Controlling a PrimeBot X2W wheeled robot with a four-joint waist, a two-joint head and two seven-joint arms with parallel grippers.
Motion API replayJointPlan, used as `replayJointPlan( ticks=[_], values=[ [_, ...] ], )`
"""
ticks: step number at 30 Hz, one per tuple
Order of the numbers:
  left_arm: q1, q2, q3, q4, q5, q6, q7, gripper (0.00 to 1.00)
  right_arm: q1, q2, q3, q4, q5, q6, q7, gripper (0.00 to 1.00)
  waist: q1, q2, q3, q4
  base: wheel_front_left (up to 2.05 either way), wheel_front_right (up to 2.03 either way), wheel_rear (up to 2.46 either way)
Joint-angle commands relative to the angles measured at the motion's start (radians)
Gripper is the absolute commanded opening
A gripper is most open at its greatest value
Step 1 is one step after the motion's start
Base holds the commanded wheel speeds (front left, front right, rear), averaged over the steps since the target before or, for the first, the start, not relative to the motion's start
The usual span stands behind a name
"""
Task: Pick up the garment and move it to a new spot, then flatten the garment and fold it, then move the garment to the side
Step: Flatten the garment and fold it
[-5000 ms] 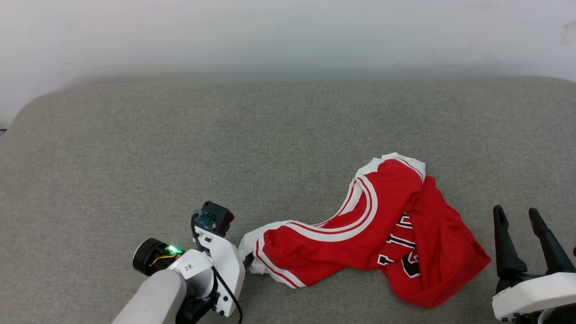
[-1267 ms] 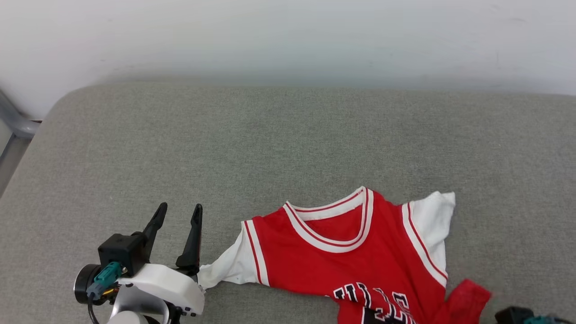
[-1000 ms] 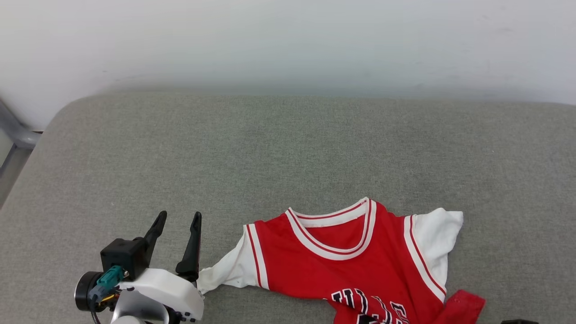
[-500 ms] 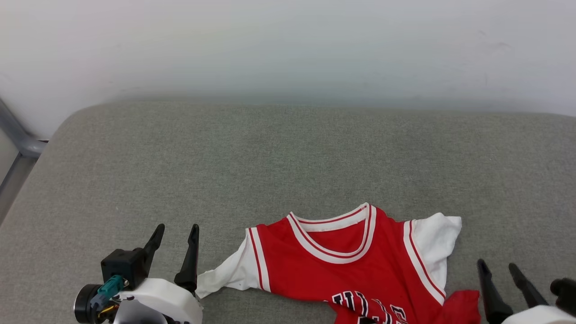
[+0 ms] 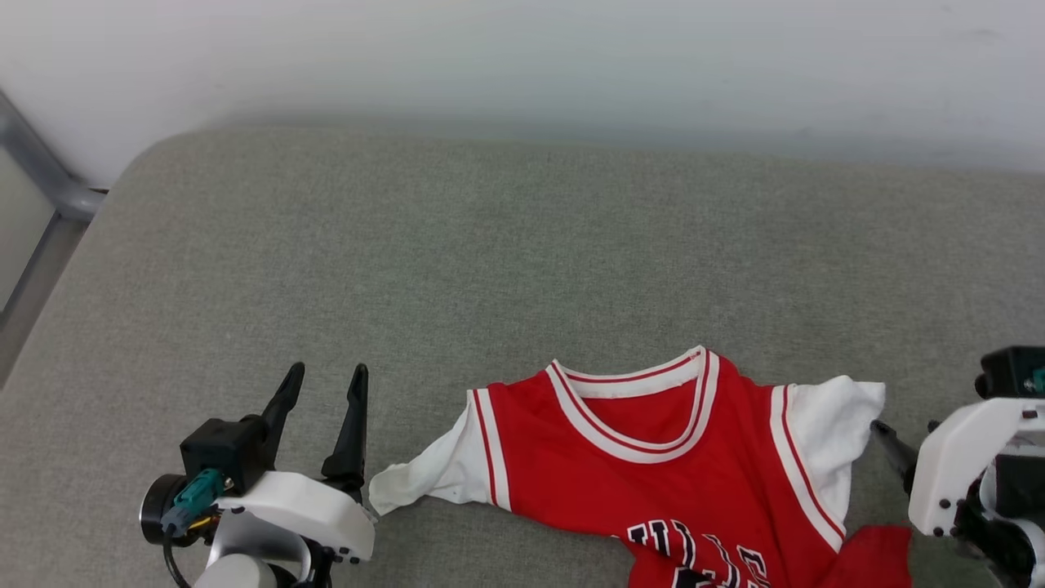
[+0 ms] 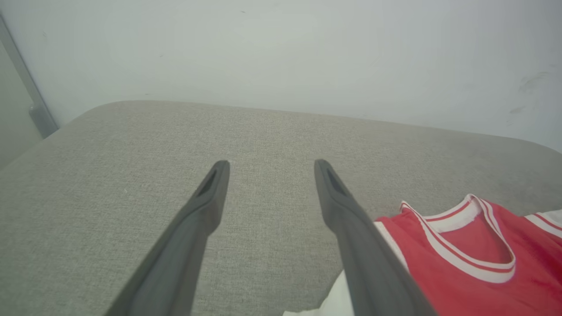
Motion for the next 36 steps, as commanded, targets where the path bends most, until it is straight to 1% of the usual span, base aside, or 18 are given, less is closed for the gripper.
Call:
replayJointPlan(
  ticks=[1,5,10,16,17,18,19,21,24,26,29,33,35,36],
  values=[
    [-0.019,-0.003,0.001,0.004,-0.003,-0.008,-0.008,1.00,-0.035,-0.019,0.016,0.005,0.001,-0.001,0.032,1.00,0.0000,-0.0001,0.028,0.020,0.00,0.00,0.00],
    [-0.046,-0.010,0.002,0.013,-0.006,-0.018,-0.019,1.00,-0.102,-0.029,0.051,0.034,0.005,-0.001,0.129,1.00,0.0000,-0.0001,0.071,0.040,0.00,0.00,0.00],
    [-0.073,-0.017,0.001,0.032,-0.007,-0.034,-0.031,1.00,-0.157,-0.033,0.088,0.086,-0.010,-0.001,0.179,1.00,0.0000,-0.0001,0.115,0.058,0.00,0.00,0.00],
    [-0.088,-0.023,0.000,0.058,-0.014,-0.046,-0.039,1.00,-0.133,-0.006,0.100,0.200,-0.004,-0.001,0.259,1.00,0.0000,-0.0001,0.132,0.067,0.00,0.00,0.00],
    [-0.089,-0.023,0.000,0.062,-0.014,-0.047,-0.041,1.00,-0.123,0.001,0.095,0.214,-0.002,-0.001,0.274,0.42,0.0000,-0.0001,0.132,0.067,0.00,0.00,0.00],
    [-0.089,-0.021,-0.001,0.063,-0.014,-0.049,-0.041,1.00,-0.119,0.006,0.091,0.220,0.003,-0.001,0.275,0.07,0.0000,-0.0001,0.131,0.067,0.00,0.00,0.00],
    [-0.087,-0.019,-0.004,0.066,-0.017,-0.052,-0.033,1.00,-0.115,0.010,0.086,0.224,0.005,-0.001,0.274,0.00,0.0000,-0.0001,0.129,0.066,0.00,0.00,0.00],
    [-0.082,-0.012,-0.005,0.067,-0.031,-0.063,-0.011,1.00,-0.110,0.017,0.078,0.220,0.009,-0.001,0.260,0.00,0.0000,-0.0001,0.120,0.061,0.00,0.00,0.00],
    [-0.082,0.010,-0.014,0.064,-0.079,-0.099,0.072,1.00,-0.114,0.016,0.064,0.193,0.006,-0.001,0.225,0.00,0.0000,-0.0001,0.102,0.049,0.00,0.00,0.00],
    [-0.085,0.036,-0.025,0.058,-0.115,-0.126,0.163,1.00,-0.112,0.023,0.058,0.174,0.010,-0.001,0.208,0.00,0.0000,-0.0001,0.087,0.041,0.00,0.00,0.00],
    [-0.087,0.088,-0.046,0.042,-0.169,-0.147,0.339,1.00,-0.103,0.030,0.056,0.144,0.011,-0.001,0.188,0.00,0.0000,-0.0001,0.064,0.026,0.00,0.00,0.00],
    [-0.066,0.148,-0.081,0.005,-0.241,-0.154,0.560,1.00,-0.084,0.040,0.069,0.112,0.014,-0.001,0.174,0.00,0.0000,-0.0001,0.045,-0.002,0.00,0.00,0.00],
    [-0.058,0.169,-0.097,-0.007,-0.270,-0.156,0.644,1.00,-0.075,0.048,0.077,0.097,0.016,-0.001,0.170,0.00,0.0000,-0.0001,0.043,-0.018,0.00,0.00,0.00],
    [-0.058,0.177,-0.100,-0.015,-0.274,-0.151,0.668,1.00,-0.072,0.050,0.079,0.090,0.017,-0.001,0.170,0.00,0.0000,-0.0001,0.045,-0.025,0.00,0.00,0.00]
  ],
)
